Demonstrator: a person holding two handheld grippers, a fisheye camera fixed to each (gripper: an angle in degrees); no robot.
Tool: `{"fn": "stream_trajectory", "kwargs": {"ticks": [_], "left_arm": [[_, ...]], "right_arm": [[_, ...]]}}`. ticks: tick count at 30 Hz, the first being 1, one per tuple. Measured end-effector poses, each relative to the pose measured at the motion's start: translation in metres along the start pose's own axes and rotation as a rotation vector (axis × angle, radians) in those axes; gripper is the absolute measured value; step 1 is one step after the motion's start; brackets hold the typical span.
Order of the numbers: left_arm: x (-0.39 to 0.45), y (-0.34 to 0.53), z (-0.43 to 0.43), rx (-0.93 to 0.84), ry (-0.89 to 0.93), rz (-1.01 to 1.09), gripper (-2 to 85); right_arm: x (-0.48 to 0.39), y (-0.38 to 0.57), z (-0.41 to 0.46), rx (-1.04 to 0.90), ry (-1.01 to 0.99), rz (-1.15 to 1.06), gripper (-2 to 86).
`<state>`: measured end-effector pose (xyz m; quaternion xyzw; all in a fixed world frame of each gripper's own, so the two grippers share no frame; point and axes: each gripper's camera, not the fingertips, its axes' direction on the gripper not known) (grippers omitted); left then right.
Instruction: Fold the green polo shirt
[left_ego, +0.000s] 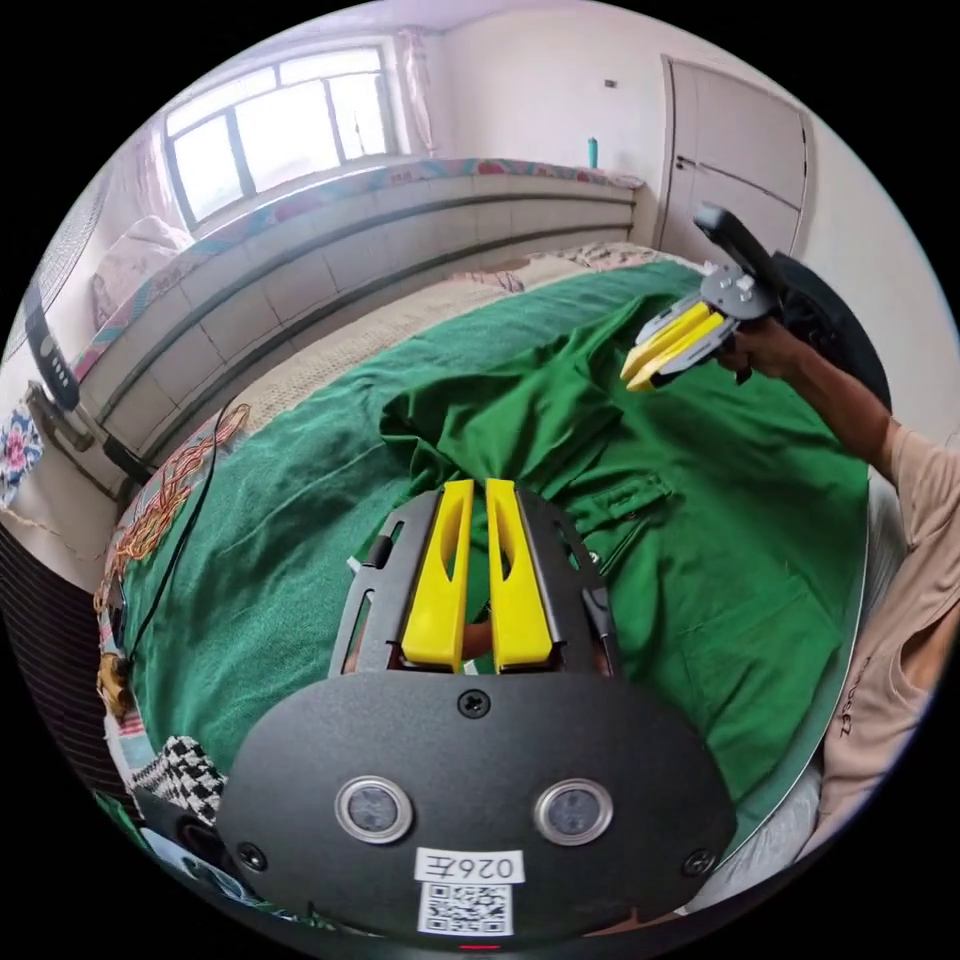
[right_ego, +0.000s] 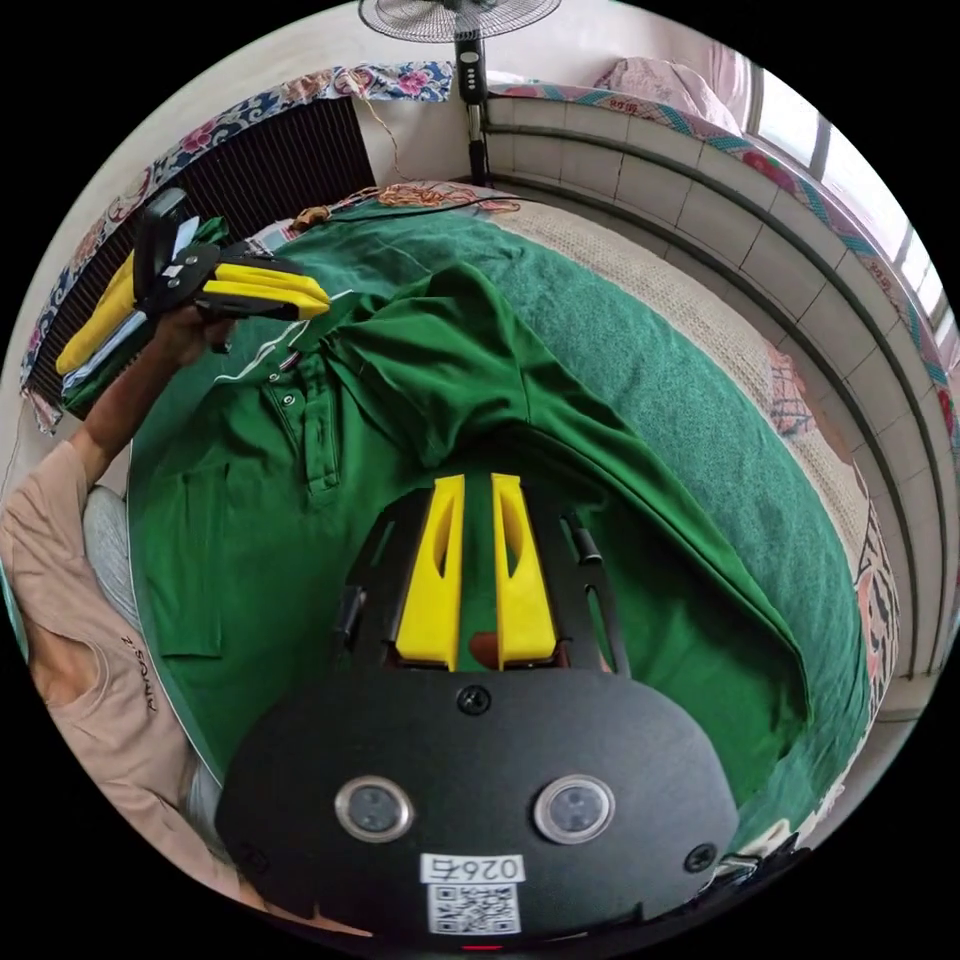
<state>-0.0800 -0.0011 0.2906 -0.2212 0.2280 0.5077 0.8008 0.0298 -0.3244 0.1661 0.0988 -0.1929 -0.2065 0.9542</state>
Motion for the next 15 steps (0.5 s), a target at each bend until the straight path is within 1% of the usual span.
{"fn": "stream_trajectory", "kwargs": {"ticks": [2,4,5,6,9,11,13,15], "left_arm": [[-0.015,-0.001,-0.007,0.089,0.053,-0.045,-0.1],[-0.023,-0.008,0.0,0.113,0.095,-0.068,-0.6],[-0.029,-0.015,0.013,0.092,0.107,-0.077,-0.8],[-0.031,-0.019,0.019,0.08,0.105,-0.082,-0.9],[-0.046,-0.033,0.049,0.055,0.105,-0.121,-1.0],[-0.053,-0.044,0.069,0.071,0.169,-0.122,-1.0],[-0.058,-0.054,0.095,0.025,0.208,-0.131,-1.0],[-0.062,-0.062,0.126,-0.049,0.146,-0.148,-1.0]], "right_arm": [[-0.008,-0.01,-0.006,0.078,-0.001,0.002,1.0],[-0.011,-0.022,0.0,0.068,-0.018,-0.001,0.9],[-0.012,-0.032,0.008,0.015,-0.017,-0.001,0.7],[-0.012,-0.036,0.01,0.0,-0.013,0.007,0.5],[-0.009,-0.049,0.001,0.065,-0.01,0.049,-0.7],[-0.003,-0.063,-0.004,0.123,0.026,0.078,-0.9],[0.007,-0.077,0.004,0.12,0.073,0.101,-0.9],[0.019,-0.091,0.022,0.079,0.11,0.119,-0.9]]}}
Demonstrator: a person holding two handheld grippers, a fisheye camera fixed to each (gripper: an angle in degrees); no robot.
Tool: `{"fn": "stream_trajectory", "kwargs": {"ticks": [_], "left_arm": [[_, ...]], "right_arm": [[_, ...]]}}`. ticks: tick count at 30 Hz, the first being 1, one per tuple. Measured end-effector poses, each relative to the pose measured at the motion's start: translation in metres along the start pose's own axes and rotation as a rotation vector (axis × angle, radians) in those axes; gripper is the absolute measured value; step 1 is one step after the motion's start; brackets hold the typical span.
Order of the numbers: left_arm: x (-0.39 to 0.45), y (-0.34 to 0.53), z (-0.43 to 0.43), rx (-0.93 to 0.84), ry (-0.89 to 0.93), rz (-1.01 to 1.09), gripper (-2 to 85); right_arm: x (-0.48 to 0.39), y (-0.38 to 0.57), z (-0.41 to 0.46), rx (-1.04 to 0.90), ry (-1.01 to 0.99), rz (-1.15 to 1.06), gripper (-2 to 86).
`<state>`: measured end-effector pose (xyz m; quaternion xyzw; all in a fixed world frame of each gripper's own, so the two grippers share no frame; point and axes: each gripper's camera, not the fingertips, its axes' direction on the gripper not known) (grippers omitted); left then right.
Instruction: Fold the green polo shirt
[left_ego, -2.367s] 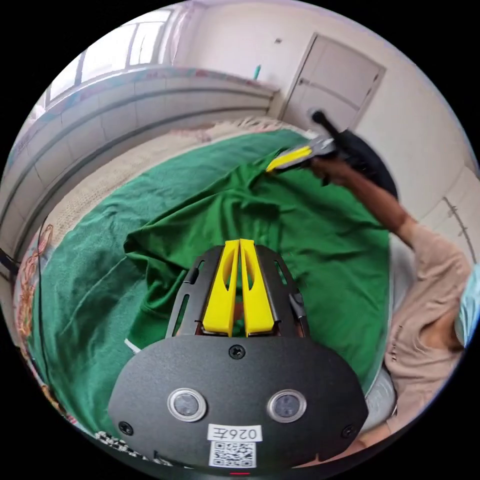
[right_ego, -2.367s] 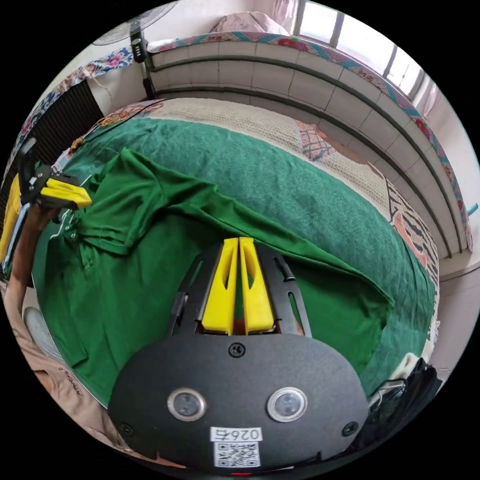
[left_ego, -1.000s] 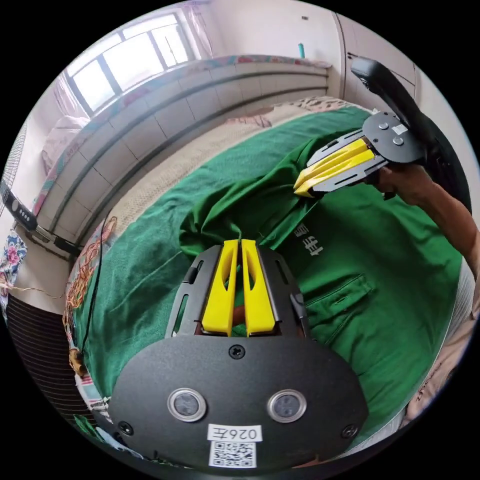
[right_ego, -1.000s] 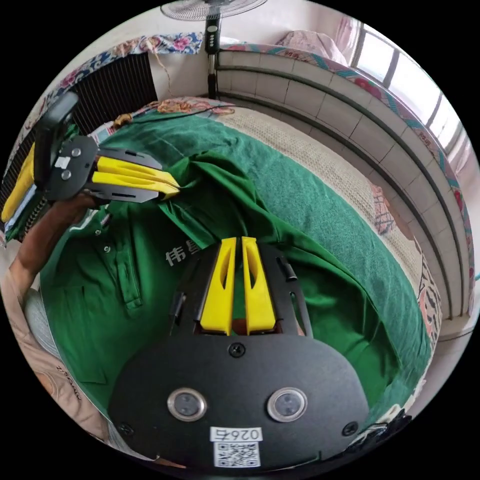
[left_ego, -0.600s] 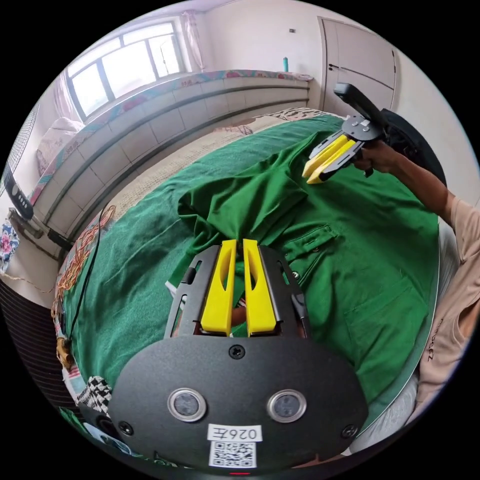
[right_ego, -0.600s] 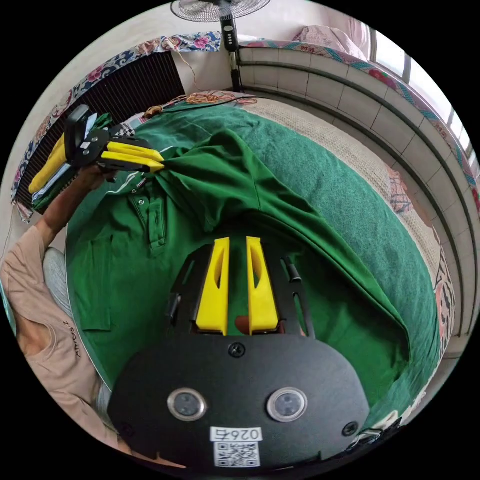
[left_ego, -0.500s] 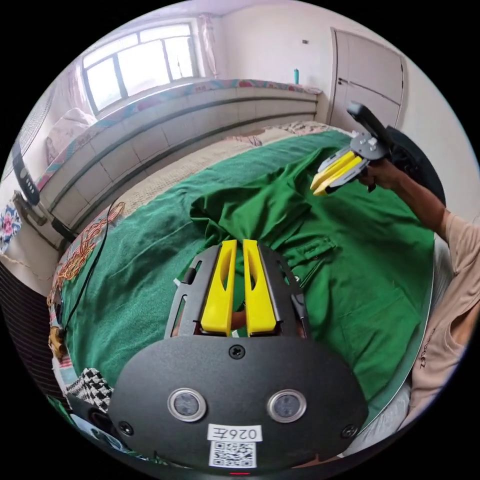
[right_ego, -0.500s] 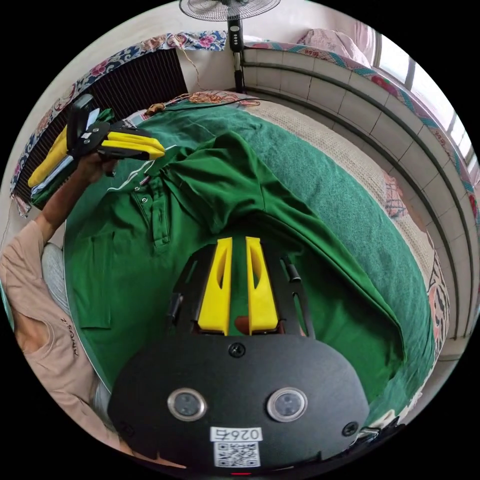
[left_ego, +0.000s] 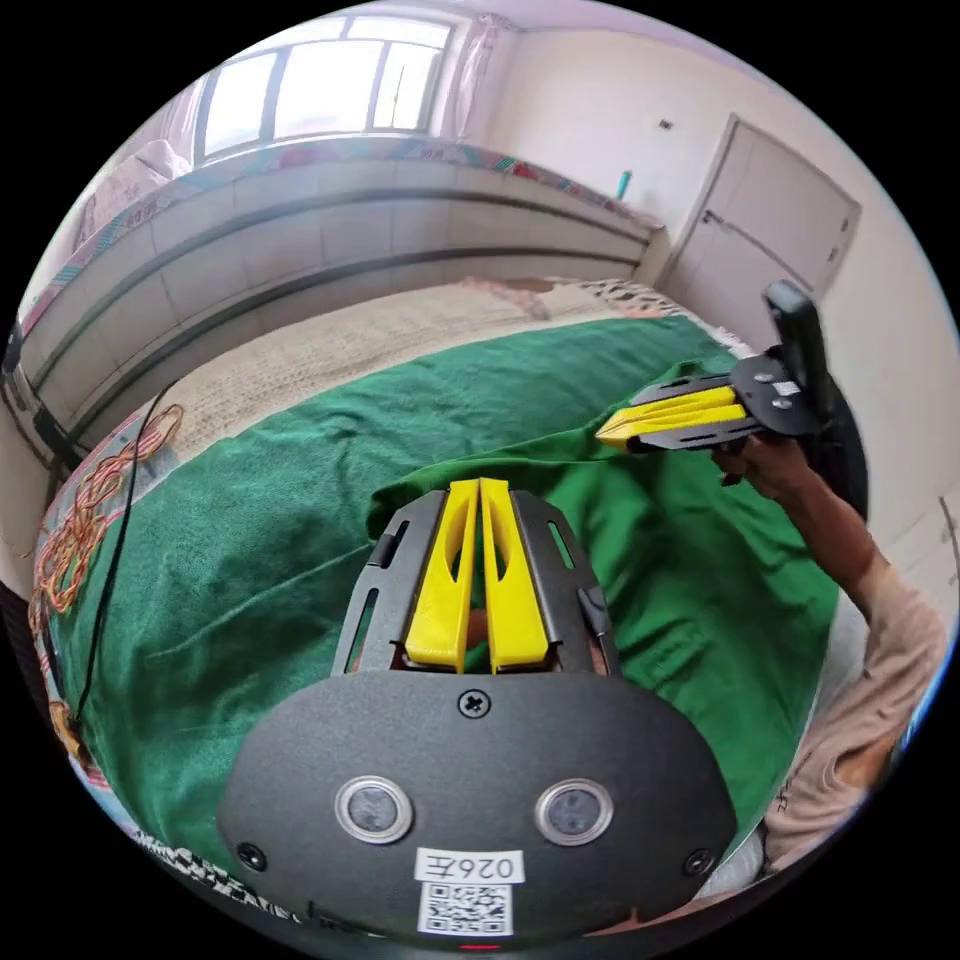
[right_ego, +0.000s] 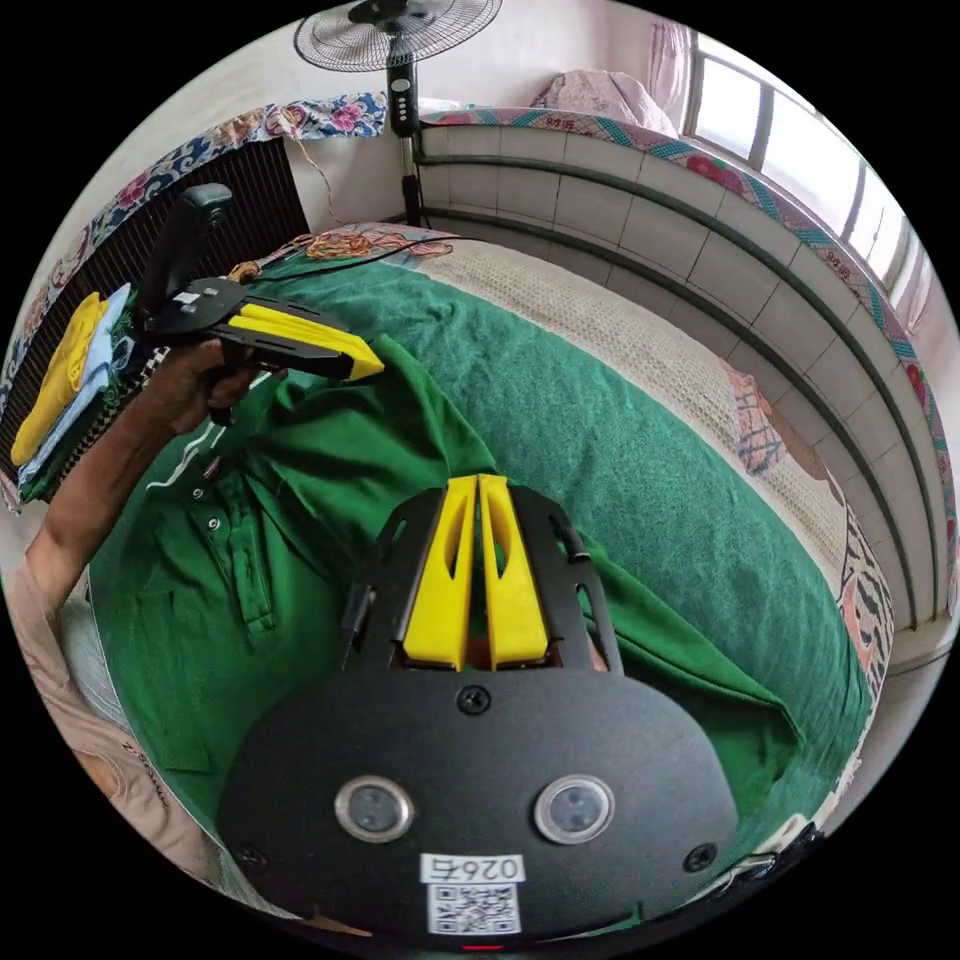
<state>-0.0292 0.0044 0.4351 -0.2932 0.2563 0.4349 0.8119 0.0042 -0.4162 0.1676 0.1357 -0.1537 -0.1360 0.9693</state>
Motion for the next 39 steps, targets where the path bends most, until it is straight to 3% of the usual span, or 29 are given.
{"fn": "stream_trajectory", "kwargs": {"ticks": [2,7,11,15,17,22,29,31,35,39], "left_arm": [[-0.011,-0.012,0.036,-0.106,-0.124,-0.041,-1.0],[-0.032,0.002,0.015,0.007,-0.059,-0.132,-0.9],[-0.041,0.057,-0.028,0.103,-0.007,-0.134,-0.5],[-0.039,0.102,-0.043,0.091,-0.138,-0.134,4.9],[-0.041,0.115,-0.032,-0.009,-0.196,-0.108,8.9],[-0.055,0.131,-0.034,-0.027,-0.201,-0.101,11.2],[-0.095,0.139,-0.012,-0.099,0.032,-0.109,17.3],[-0.099,0.144,-0.008,-0.086,0.039,-0.114,16.5],[-0.093,0.159,-0.029,-0.044,-0.045,-0.087,1.4],[-0.091,0.182,-0.05,0.001,-0.095,-0.091,0.2]], "right_arm": [[0.009,-0.013,0.028,-0.073,0.125,0.012,-1.0],[0.032,-0.024,0.019,0.0,0.22,0.107,-0.9],[0.024,-0.013,-0.003,0.074,0.109,0.101,-1.0],[-0.007,-0.016,-0.01,0.11,-0.036,0.034,-0.9],[-0.033,-0.035,-0.009,0.115,-0.114,-0.019,-0.4],[-0.083,-0.103,0.004,0.118,-0.072,-0.114,1.5],[-0.076,-0.202,0.069,-0.028,-0.025,0.001,8.8],[-0.078,-0.213,0.087,-0.088,-0.028,-0.001,8.8],[-0.096,-0.221,0.084,-0.078,0.149,-0.097,-0.3],[-0.089,-0.231,0.074,-0.023,0.162,-0.06,-1.1]]}}
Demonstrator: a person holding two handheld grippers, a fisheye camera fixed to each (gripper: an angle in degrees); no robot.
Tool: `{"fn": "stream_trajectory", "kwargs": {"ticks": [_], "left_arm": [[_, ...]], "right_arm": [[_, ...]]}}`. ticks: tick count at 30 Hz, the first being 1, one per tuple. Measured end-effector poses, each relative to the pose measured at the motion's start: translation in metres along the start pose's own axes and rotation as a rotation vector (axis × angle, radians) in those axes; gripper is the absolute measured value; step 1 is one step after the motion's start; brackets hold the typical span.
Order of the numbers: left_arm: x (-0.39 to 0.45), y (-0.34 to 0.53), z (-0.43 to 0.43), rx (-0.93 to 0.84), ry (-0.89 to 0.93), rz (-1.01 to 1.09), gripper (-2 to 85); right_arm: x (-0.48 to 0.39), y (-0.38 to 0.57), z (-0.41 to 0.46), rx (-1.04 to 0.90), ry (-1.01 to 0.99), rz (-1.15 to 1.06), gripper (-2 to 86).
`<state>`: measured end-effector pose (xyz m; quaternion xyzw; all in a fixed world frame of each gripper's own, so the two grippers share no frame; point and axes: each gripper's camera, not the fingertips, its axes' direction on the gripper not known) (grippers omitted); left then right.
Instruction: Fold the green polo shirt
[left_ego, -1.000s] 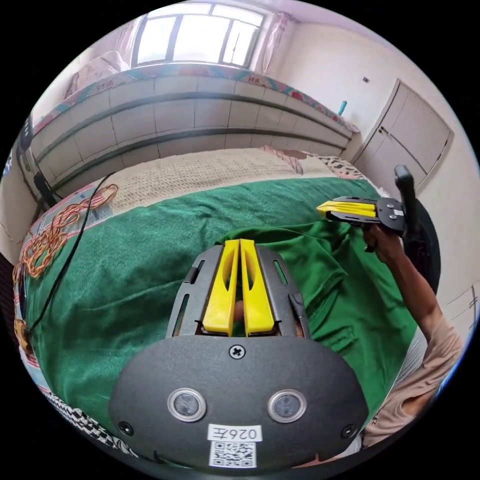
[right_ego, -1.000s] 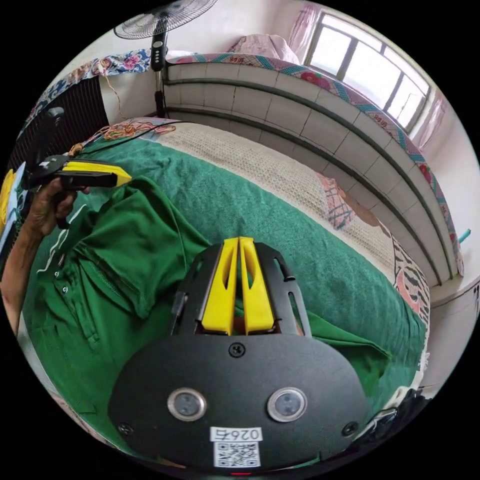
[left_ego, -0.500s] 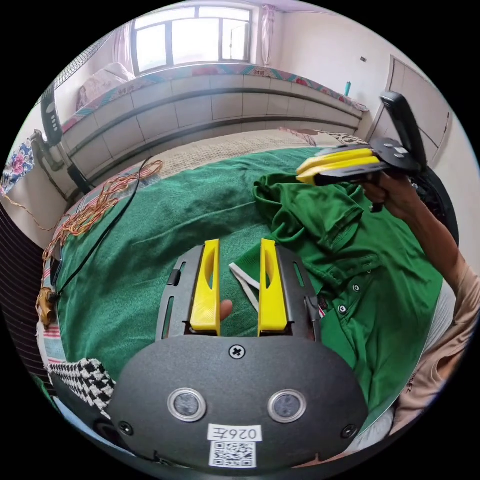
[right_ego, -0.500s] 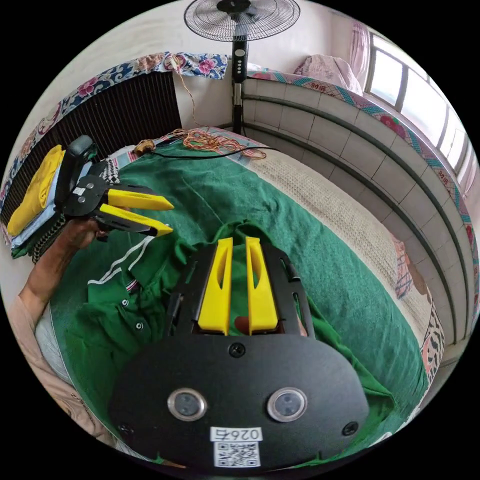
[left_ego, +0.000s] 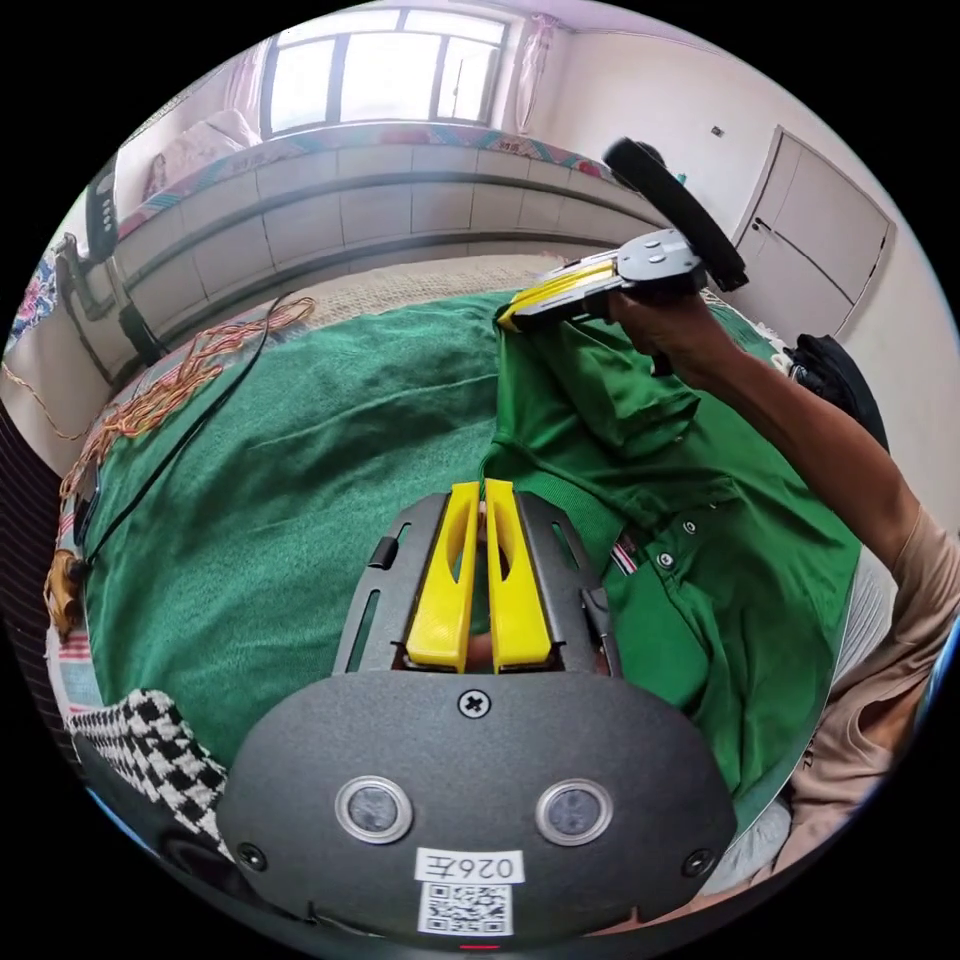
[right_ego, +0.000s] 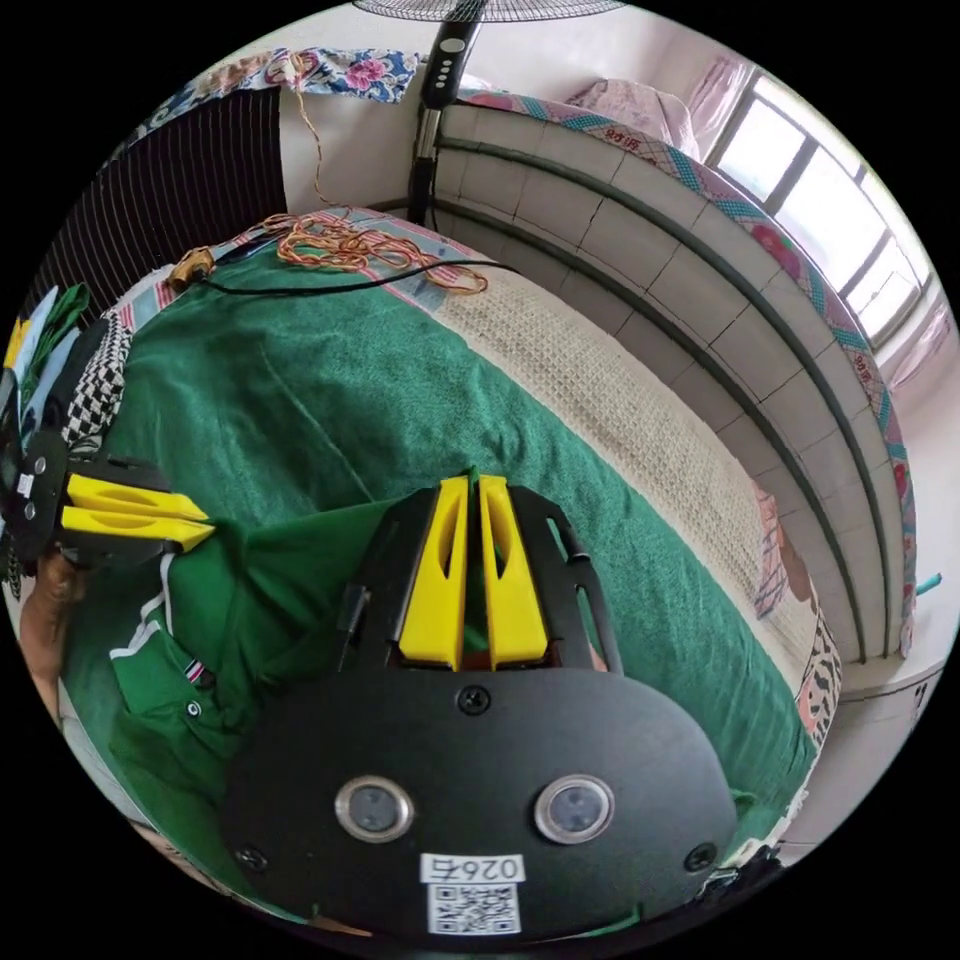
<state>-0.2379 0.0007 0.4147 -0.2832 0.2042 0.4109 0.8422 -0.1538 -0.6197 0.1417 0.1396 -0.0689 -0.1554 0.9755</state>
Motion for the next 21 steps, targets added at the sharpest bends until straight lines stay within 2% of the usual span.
{"fn": "stream_trajectory", "kwargs": {"ticks": [4,8,12,15,21], "left_arm": [[-0.008,0.008,-0.003,-0.012,0.009,-0.015,0.9],[-0.008,0.011,-0.031,0.056,-0.162,-0.05,2.0],[0.005,0.025,-0.065,0.127,-0.307,-0.02,-0.6],[0.016,0.028,-0.086,0.194,-0.259,0.046,-0.9],[0.016,-0.039,-0.088,0.255,0.047,0.122,-1.0]], "right_arm": [[0.005,-0.007,0.016,-0.034,-0.023,-0.005,0.8],[0.019,0.002,-0.006,0.033,-0.037,-0.004,6.3],[0.038,0.034,-0.045,0.126,-0.056,-0.031,6.5],[0.05,0.071,-0.063,0.123,-0.087,-0.066,4.9],[0.092,0.135,-0.073,0.065,-0.079,-0.014,3.9]]}}
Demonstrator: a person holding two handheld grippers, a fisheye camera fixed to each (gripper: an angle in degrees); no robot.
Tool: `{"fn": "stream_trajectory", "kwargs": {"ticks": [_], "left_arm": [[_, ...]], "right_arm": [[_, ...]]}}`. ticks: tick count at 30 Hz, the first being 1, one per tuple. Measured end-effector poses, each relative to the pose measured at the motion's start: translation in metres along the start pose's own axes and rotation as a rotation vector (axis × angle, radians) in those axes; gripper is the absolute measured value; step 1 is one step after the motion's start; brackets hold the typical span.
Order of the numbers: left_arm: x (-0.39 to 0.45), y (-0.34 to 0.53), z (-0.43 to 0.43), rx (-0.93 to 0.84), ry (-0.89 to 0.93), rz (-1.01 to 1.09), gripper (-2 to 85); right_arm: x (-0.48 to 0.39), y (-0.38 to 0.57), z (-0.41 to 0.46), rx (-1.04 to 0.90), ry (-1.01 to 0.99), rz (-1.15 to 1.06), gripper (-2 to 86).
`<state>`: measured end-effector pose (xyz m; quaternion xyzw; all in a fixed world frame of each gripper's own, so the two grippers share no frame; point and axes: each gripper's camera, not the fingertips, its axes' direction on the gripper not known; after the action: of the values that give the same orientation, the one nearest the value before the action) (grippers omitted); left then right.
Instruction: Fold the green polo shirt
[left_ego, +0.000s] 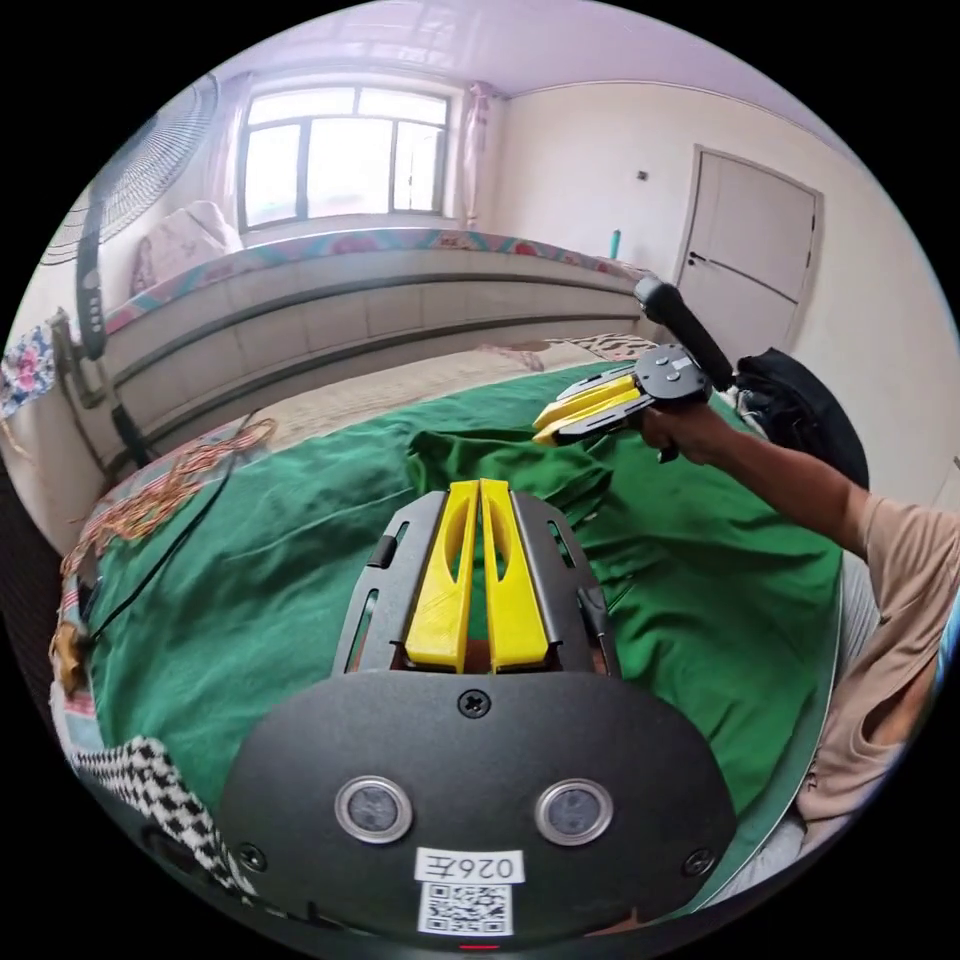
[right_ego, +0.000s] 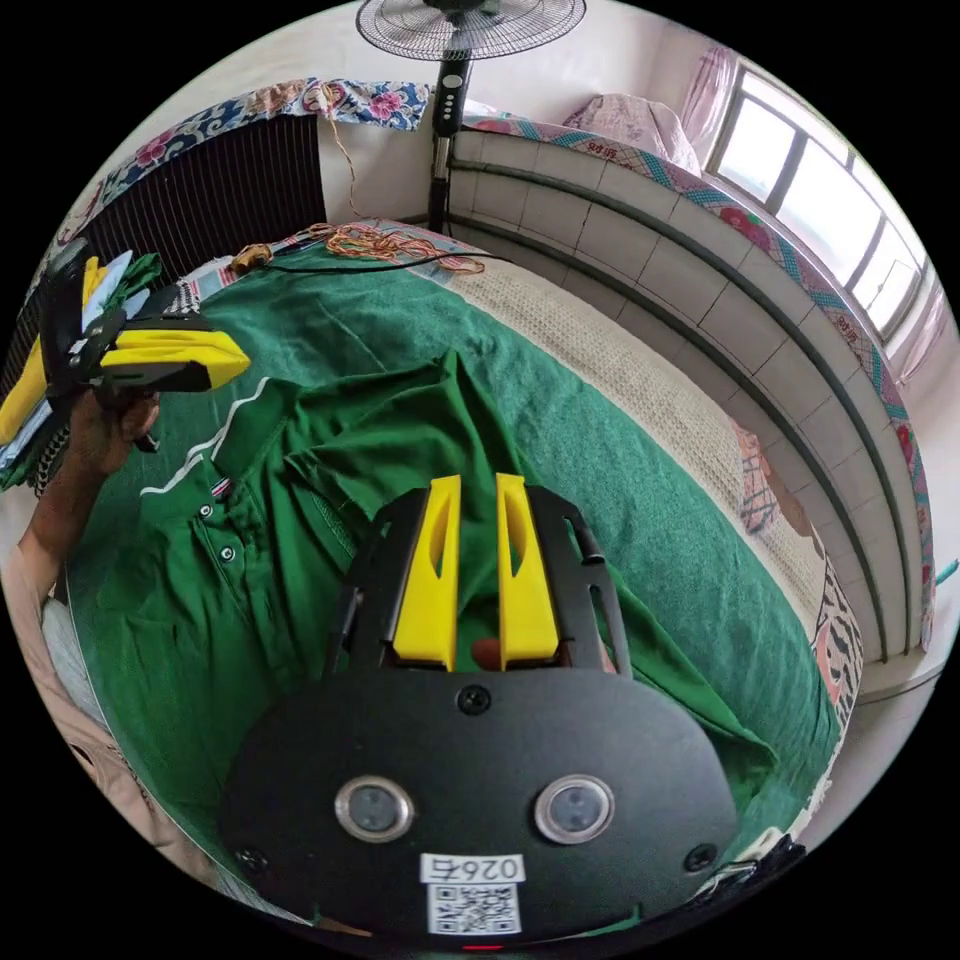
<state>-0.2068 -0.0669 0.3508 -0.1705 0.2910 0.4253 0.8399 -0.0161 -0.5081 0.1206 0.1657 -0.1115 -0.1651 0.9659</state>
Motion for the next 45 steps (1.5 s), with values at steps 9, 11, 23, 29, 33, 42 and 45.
{"fn": "stream_trajectory", "kwargs": {"ticks": [9,11,23,29,33,42,45], "left_arm": [[-0.044,-0.102,0.123,-0.429,-0.034,-0.002,-0.9],[-0.074,-0.104,0.102,-0.442,0.027,-0.078,-1.0],[-0.123,-0.164,0.038,-0.303,-0.089,-0.11,-0.9],[-0.165,-0.18,-0.034,-0.292,-0.12,-0.235,-1.0],[-0.136,-0.178,-0.095,-0.164,0.032,-0.136,-1.0],[-0.093,-0.208,-0.146,-0.374,-0.091,0.007,-1.0],[-0.076,-0.23,-0.253,-0.174,-0.196,0.044,-1.0]], "right_arm": [[0.102,0.037,0.015,-0.072,-0.009,0.161,2.2],[0.12,0.044,0.007,-0.042,-0.03,0.164,0.9],[0.146,0.065,-0.044,0.015,0.049,0.139,-0.8],[0.203,0.111,-0.107,0.009,0.083,0.203,-0.9],[0.208,0.156,-0.164,0.111,-0.002,0.216,-0.9],[0.218,0.225,-0.211,-0.09,0.083,0.178,-0.9],[0.234,0.283,-0.316,0.037,0.219,0.221,-0.8]]}}
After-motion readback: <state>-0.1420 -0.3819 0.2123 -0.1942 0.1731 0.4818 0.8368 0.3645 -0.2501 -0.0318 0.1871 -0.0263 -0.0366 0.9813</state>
